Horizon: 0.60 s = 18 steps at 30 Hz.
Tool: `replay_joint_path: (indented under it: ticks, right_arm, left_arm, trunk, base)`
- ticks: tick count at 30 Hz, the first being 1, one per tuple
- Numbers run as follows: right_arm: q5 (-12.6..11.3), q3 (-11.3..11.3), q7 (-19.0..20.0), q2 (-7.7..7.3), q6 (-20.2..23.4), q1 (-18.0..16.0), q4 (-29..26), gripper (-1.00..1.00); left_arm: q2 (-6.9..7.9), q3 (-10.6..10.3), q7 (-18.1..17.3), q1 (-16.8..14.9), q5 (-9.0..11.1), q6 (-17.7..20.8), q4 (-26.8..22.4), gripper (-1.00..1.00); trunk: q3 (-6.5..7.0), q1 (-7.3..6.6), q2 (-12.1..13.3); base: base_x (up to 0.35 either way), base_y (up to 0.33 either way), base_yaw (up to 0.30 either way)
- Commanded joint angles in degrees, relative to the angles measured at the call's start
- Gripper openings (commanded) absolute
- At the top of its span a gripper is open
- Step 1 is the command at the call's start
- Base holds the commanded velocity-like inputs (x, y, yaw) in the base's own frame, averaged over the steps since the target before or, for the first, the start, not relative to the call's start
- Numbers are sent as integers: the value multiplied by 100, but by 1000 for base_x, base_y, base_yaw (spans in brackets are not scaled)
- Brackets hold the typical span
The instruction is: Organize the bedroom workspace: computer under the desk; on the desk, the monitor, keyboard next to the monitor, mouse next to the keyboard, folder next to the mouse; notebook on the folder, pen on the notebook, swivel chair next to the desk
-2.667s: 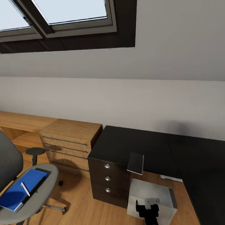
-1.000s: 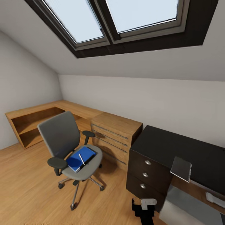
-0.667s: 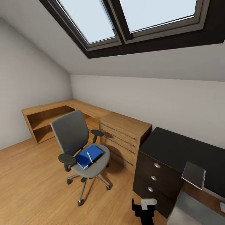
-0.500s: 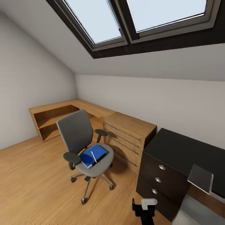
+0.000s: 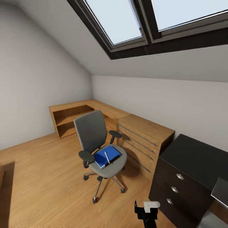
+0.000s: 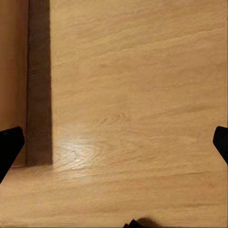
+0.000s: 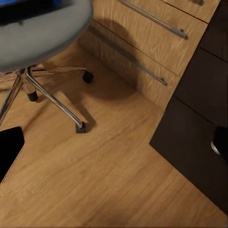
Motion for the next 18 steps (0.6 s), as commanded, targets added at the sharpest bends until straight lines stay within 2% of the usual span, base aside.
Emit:
replay_joint_path:
  ticks: [1, 2, 3, 4, 5, 8, 11, 18]
  right_arm:
    - [38, 38, -60, 0, -2, -6, 9, 100]
    - [38, 36, -60, 0, -2, -6, 7, 100]
    - [38, 35, -60, 0, -2, -6, 5, 100]
    - [37, 33, -60, -1, -2, -6, 3, 100]
    - [37, 33, -60, -1, -2, -6, 2, 100]
    - [37, 34, -60, -1, -2, -6, 0, 100]
    - [37, 33, -60, -1, -2, -6, 0, 100]
    - [29, 24, -71, -30, 3, -6, -8, 100]
  left_arm:
    - [75, 220, -264, -7, 50, -30, -19, 100]
    - [150, 444, -651, -7, 47, -30, -21, 100]
    - [193, 540, -865, -7, 46, -30, -22, 100]
    - [365, 768, -1527, -7, 46, -29, -27, 100]
    - [507, 880, -1935, -6, 51, -21, -42, 100]
    - [795, 1048, -2654, -6, 58, -16, -213, 100]
    - [939, 1103, -2937, -6, 60, -35, -335, 100]
    - [979, 1108, -3033, -9, 55, -32, -380, 100]
  trunk:
    - [-7, 0, -5]
    - [-7, 0, -5]
    - [-7, 0, -5]
    - [-7, 0, -5]
    - [-7, 0, -5]
    - [-7, 0, -5]
    - [-7, 0, -5]
    - [-7, 0, -5]
  base:
    - [0, 0, 281]
    - [0, 0, 281]
    - [0, 0, 281]
    - [0, 0, 281]
    - [0, 0, 281]
    - [0, 0, 281]
    - [0, 0, 281]
    - [0, 0, 281]
